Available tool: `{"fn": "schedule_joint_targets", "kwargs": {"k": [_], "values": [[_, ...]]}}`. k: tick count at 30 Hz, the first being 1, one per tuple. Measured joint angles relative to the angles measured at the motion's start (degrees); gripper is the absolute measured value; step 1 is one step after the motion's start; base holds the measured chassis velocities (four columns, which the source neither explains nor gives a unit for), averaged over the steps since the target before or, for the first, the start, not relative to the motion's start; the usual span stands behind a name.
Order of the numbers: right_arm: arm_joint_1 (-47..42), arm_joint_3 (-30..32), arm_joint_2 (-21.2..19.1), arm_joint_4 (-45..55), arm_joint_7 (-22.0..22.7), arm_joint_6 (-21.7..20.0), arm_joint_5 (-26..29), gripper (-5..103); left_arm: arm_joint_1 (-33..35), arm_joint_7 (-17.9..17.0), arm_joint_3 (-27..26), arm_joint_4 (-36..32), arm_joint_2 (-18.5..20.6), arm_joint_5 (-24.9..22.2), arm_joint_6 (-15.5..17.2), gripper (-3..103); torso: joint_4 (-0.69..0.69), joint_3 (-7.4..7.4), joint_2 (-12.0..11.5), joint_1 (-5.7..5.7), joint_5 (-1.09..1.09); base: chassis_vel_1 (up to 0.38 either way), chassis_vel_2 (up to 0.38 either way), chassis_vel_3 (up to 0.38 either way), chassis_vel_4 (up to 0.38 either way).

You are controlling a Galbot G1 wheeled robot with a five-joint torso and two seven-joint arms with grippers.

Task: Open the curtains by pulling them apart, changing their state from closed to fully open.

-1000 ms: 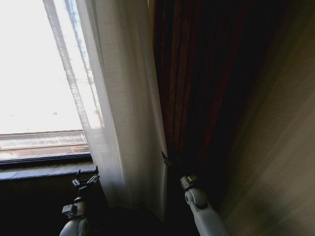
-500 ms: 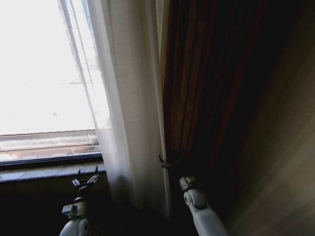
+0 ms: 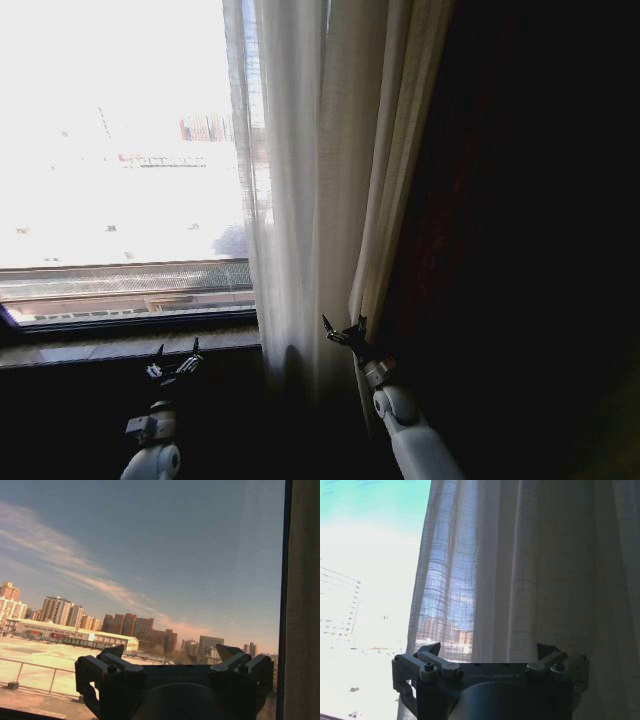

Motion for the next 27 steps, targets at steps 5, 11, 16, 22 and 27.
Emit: {"fn": "schedule_joint_targets", "kwargs": {"k": [5, 11, 16, 22, 27], "values": [[-0.5, 0.7, -0.6, 1.0, 2.8, 0.2, -2.0, 100, 0.0, 0.0, 0.1, 0.0, 0.0, 0.0, 0.0, 100, -0.03, 0.01, 0.0, 0.00, 0.05, 0.035, 0.017, -0.020, -0.027], [-3.8, 2.3, -2.9, 3.9, 6.0, 0.0, -1.8, 100, 0.0, 0.0, 0.1, 0.0, 0.0, 0.0, 0.0, 100, -0.04, 0.01, 0.0, 0.01, 0.04, -0.047, -0.045, 0.037, 0.028], [-9.2, 3.2, -5.6, 8.1, 6.2, -0.3, 2.0, 100, 0.0, 0.0, 0.1, 0.0, 0.0, 0.0, 0.0, 100, -0.02, 0.00, 0.0, 0.00, 0.00, -0.011, 0.002, 0.008, 0.003], [-12.6, 3.3, -6.4, 14.8, 5.1, 0.4, 4.1, 100, 0.0, 0.0, 0.1, 0.0, 0.0, 0.0, 0.0, 100, -0.01, 0.00, 0.0, -0.02, 0.03, 0.000, 0.000, 0.000, 0.000], [-14.3, 2.8, -6.9, 22.7, 4.4, -0.1, 5.4, 100, 0.0, 0.0, 0.1, 0.0, 0.0, 0.0, 0.0, 100, -0.01, 0.01, 0.0, -0.01, 0.03, 0.000, 0.000, 0.000, 0.000]]}}
